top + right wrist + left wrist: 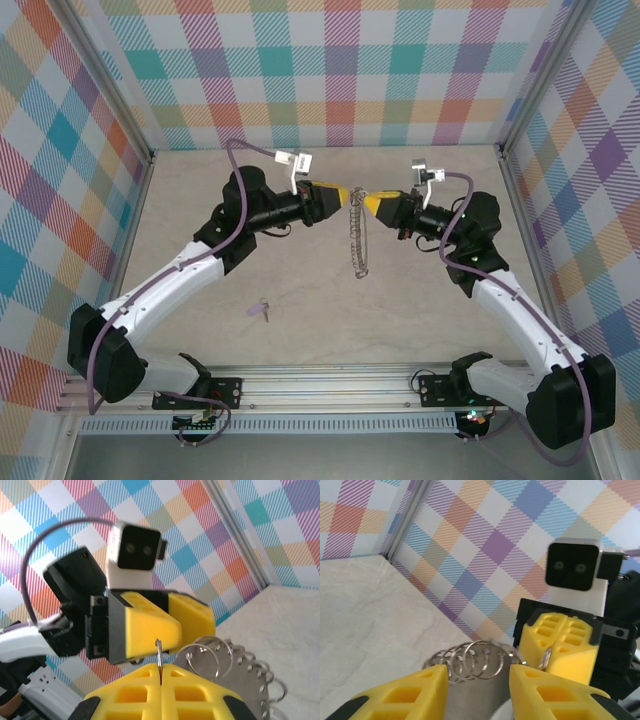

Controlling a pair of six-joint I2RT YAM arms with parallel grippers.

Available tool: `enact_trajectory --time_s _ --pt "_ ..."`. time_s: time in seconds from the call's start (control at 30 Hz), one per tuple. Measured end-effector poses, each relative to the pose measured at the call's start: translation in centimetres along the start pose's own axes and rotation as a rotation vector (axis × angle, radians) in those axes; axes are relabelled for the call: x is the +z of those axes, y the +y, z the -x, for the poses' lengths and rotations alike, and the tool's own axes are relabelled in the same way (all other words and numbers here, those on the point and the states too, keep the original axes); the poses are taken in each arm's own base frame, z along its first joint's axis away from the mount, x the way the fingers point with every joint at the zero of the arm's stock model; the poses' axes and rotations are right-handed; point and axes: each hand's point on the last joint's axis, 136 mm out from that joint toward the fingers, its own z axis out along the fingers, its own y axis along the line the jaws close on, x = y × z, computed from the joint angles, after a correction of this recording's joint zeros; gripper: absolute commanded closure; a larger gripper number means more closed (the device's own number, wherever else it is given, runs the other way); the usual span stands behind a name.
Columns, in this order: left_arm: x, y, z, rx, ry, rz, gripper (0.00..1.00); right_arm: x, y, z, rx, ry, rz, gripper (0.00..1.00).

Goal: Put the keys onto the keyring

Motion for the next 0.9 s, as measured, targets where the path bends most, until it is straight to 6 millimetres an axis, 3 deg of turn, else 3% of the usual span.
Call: enact_trajectory --time_s 0.17,0.47,0.63,0.9 --pt "0.0 -0.3 1.1 -0.069 -0.096 -0.033 0.65 0.2 -0.3 1.8 0.004 -0.096 0.001 1.00" --pt "-0.2 -2.5 3.3 -0.076 -0.198 -0.110 0.67 0.8 -2.6 2.8 0.092 -0.200 -0.031 1.00" --pt "0.0 -3.0 3.4 -0.083 -0.207 -0.134 0.68 1.3 -2.8 2.7 0.122 -0.213 -0.025 1.00" --pt "1.1 -1.9 2.5 -0.106 -0.187 -0.124 0.68 1.7 -2.5 2.7 0.130 -0.219 -0.009 1.00"
